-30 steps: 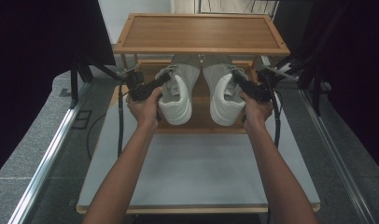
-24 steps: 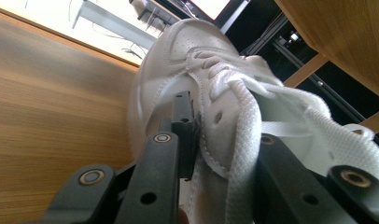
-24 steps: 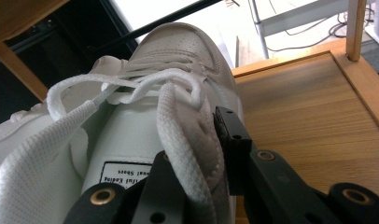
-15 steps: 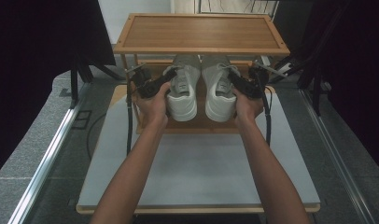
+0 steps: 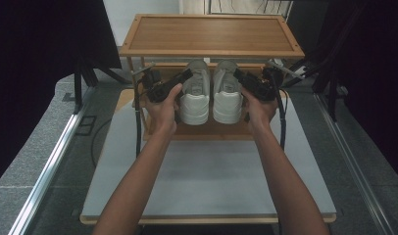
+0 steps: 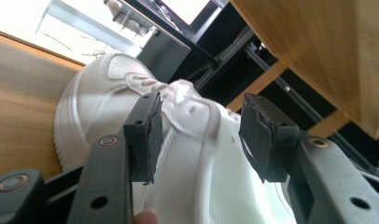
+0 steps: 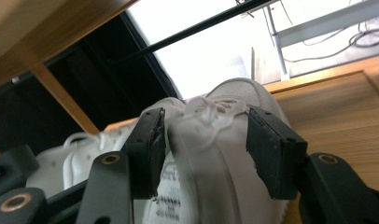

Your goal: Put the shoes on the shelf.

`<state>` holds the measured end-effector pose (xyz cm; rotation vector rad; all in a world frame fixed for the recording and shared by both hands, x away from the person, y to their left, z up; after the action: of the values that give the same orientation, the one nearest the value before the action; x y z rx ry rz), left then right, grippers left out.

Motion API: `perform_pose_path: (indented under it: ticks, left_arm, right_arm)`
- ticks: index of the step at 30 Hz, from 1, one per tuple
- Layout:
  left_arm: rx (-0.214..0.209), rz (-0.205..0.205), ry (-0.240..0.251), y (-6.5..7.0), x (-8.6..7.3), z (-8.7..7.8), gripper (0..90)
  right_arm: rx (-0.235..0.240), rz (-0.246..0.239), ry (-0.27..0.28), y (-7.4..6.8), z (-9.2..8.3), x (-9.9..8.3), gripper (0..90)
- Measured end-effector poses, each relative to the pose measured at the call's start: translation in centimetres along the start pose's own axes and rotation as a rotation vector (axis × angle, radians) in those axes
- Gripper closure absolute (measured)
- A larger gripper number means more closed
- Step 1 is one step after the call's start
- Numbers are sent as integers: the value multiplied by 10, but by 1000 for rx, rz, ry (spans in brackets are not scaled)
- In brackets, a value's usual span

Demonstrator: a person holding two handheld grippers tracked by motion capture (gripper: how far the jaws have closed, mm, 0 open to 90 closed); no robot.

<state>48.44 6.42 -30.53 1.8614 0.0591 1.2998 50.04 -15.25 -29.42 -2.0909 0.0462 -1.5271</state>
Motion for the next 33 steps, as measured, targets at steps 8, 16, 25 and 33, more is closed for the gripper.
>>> perform_pose_path:
  ticks: [8, 16, 25, 33]
  left_arm:
    - [-3, 173, -12, 7, 0, -39, 585]
    - [-78, 270, -58, 16, -20, -73, 834]
    - [-123, 354, -140, 31, -59, -80, 900]
    - [-109, 377, -196, 28, -76, -69, 900]
  right_arm:
    - [25, -187, -8, -1, -40, -3, 674]
    - [87, -335, -17, -7, -81, -23, 860]
    - [236, -475, -116, -36, -91, -67, 895]
    - [235, -490, -135, -39, -80, -74, 896]
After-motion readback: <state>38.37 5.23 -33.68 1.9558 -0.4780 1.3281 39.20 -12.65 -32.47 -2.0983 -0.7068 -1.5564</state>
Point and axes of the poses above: each handheld gripper's, and its own axes: z roughly forward along the jaws, x roughly out of its top, y roughly to its right, the point moved 8 cm from there along z, roughly forward along the jaws, and after that the axes turned 2 degrees about y, right-handed, at the moved point
